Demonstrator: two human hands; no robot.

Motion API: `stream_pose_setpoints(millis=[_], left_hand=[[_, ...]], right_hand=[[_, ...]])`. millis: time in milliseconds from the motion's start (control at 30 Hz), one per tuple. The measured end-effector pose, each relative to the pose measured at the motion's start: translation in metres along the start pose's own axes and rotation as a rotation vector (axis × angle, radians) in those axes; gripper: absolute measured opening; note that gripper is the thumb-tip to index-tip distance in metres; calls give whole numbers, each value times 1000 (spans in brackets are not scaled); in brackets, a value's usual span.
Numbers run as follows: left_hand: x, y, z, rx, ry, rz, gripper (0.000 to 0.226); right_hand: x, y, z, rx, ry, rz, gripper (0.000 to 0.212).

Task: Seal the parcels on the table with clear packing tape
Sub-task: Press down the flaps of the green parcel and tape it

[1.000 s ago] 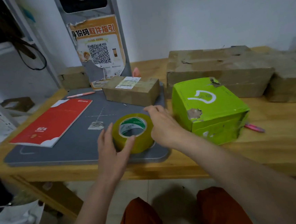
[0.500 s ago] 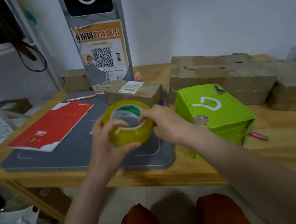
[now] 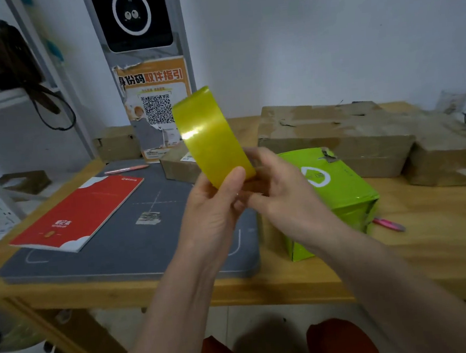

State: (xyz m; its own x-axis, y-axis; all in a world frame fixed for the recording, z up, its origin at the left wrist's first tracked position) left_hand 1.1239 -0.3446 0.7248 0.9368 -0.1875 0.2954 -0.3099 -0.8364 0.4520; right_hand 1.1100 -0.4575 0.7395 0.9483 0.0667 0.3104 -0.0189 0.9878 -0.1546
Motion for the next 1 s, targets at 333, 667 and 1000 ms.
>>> stream_pose_setpoints(millis=[333, 667, 1000], left_hand=[[6, 23, -11, 89, -108, 253, 44], [-7, 49, 17, -144, -433, 85, 45], [-12, 61, 25, -263, -510, -59, 11]], right_hand=[[3, -73, 10, 150, 133, -384, 60], [14, -88, -8, 800, 133, -341, 18], [8, -87, -9, 972, 211, -412, 10]])
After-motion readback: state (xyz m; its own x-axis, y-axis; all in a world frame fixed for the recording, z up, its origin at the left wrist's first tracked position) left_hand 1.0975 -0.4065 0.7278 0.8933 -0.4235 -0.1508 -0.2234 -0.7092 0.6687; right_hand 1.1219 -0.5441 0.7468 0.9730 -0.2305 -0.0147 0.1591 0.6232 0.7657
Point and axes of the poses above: each hand's wrist, its own x-axis towards the middle knuckle, its own y-axis out of the palm, z = x × y, the point moved 2 cm from there along x, towards the middle knuckle, and after that the axes turned 3 degrees about y, right-handed, at the moved point
